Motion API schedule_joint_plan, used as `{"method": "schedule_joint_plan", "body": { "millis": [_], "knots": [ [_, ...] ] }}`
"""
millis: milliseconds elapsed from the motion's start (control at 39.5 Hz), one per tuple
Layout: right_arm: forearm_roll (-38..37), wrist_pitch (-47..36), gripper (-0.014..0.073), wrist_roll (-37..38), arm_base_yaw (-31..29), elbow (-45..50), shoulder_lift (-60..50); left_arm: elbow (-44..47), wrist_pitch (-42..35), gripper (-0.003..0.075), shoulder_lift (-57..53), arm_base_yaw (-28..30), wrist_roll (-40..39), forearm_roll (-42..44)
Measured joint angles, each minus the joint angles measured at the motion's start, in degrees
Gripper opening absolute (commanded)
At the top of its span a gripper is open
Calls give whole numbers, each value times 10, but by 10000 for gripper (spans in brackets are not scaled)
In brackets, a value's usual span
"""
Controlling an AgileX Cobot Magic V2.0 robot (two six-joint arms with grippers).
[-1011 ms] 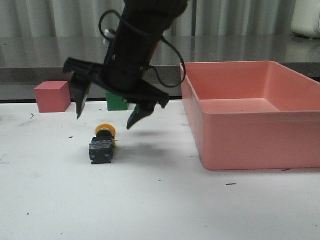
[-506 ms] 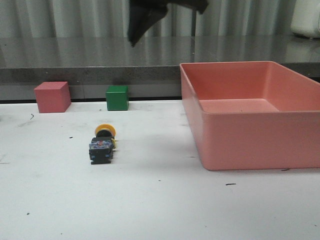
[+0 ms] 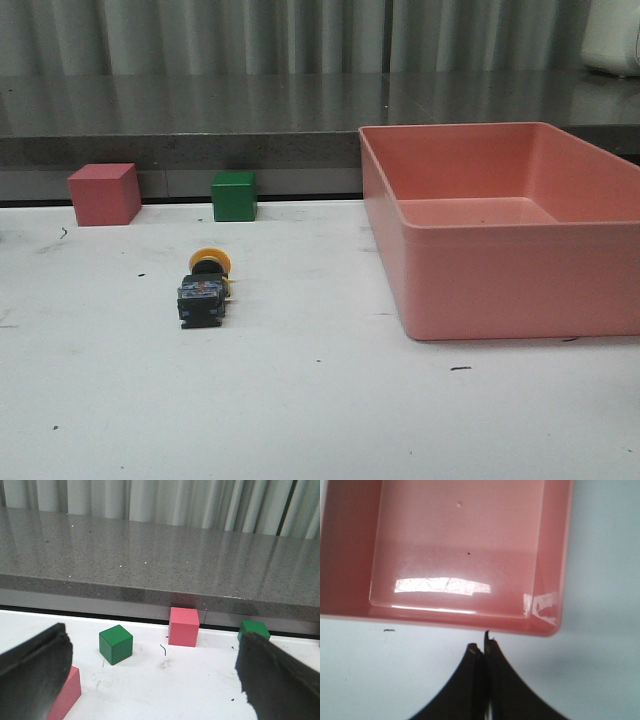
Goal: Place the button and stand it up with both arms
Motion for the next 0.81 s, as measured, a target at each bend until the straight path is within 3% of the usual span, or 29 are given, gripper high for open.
{"method": "schedule_joint_plan", "body": {
  "millis": [582, 809],
  "knots": [
    [-1, -277, -70, -3, -2, 430, -465, 0, 0, 640, 0, 0, 0, 0],
    [-1, -324, -70, -3, -2, 491, -566, 0, -7, 640, 1, 0, 0, -5]
  ]
}}
